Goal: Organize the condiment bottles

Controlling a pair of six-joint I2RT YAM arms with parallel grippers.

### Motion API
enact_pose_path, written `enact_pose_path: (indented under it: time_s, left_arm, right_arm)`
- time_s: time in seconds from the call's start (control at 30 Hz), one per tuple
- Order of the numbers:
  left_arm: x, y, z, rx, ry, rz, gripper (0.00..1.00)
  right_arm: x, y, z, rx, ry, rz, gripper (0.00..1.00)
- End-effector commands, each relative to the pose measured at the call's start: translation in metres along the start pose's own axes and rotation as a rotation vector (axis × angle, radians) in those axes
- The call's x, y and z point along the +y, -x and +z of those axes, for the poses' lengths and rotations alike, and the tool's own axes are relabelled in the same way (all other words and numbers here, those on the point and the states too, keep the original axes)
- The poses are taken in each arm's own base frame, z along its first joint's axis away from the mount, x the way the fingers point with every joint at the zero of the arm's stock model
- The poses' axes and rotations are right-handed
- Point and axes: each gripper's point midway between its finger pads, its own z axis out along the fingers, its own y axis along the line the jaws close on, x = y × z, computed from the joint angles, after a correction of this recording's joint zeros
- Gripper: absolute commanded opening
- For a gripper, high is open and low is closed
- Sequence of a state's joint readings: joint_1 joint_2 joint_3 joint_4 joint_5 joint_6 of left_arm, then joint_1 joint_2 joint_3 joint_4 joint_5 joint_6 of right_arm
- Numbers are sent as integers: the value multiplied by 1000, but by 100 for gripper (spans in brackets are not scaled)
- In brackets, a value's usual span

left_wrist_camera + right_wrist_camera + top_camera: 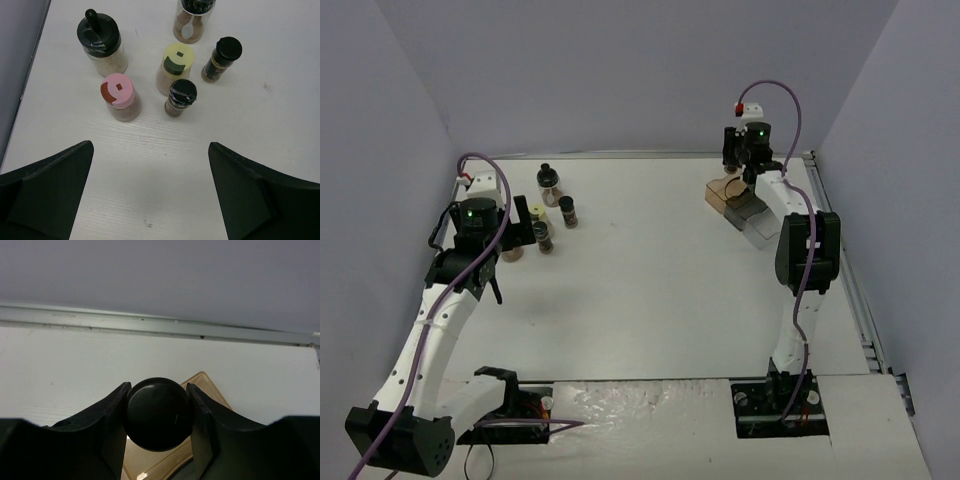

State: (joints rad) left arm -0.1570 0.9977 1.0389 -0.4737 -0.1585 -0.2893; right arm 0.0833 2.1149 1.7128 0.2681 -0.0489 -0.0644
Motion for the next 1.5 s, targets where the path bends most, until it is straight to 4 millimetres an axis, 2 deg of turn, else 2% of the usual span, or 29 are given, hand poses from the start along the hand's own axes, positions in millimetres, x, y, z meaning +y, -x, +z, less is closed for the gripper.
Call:
enact_pose_path:
  time_s: [0.0, 0.13, 0.33, 0.53, 0.87, 0.9, 0.93, 0.97, 1.03, 1.13, 1.27, 1.33, 1.47]
  left_arm:
    - [-4, 19, -1, -55, -10, -11, 97]
    - [-5, 19, 0, -49, -13, -8, 97]
    - [-6, 18, 2, -38, -13, -6, 97]
    - [-6, 17, 2, -37, -13, -5, 97]
    - [-7, 16, 4, -30, -19, -4, 97]
    - [-7, 16, 4, -30, -19, -5, 97]
    - [-7, 16, 4, -30, -19, -5, 97]
    - [-8, 16, 4, -29, -21, -4, 97]
    - [-9, 15, 4, -27, -26, -5, 97]
    - [-10, 15, 5, -26, -33, -5, 97]
    - [-10, 14, 6, -21, -31, -4, 97]
    - [-10, 14, 5, -21, -31, -4, 97]
    - [-11, 14, 6, -23, -40, -10, 97]
  right_arm:
    - [-17, 23, 7, -83, -51, 47, 1]
    - [-22, 15, 4, -73, -62, 47, 1]
    - [-35, 14, 2, -77, -86, 43, 1]
    - [-51, -1, 13, -64, -102, 66, 5]
    - [-51, -21, 33, -30, -95, 60, 14]
    - [-53, -24, 35, -26, -97, 62, 15]
    - [-67, -27, 35, -23, -117, 69, 17]
    - [-68, -29, 36, -19, -115, 66, 19]
    - [-69, -34, 38, -10, -117, 62, 24]
    - [-70, -38, 39, -4, -120, 55, 38]
    - [-68, -33, 36, -8, -106, 51, 53]
    - [-66, -22, 28, -20, -95, 51, 63]
    - [-63, 6, 10, -58, -82, 63, 75]
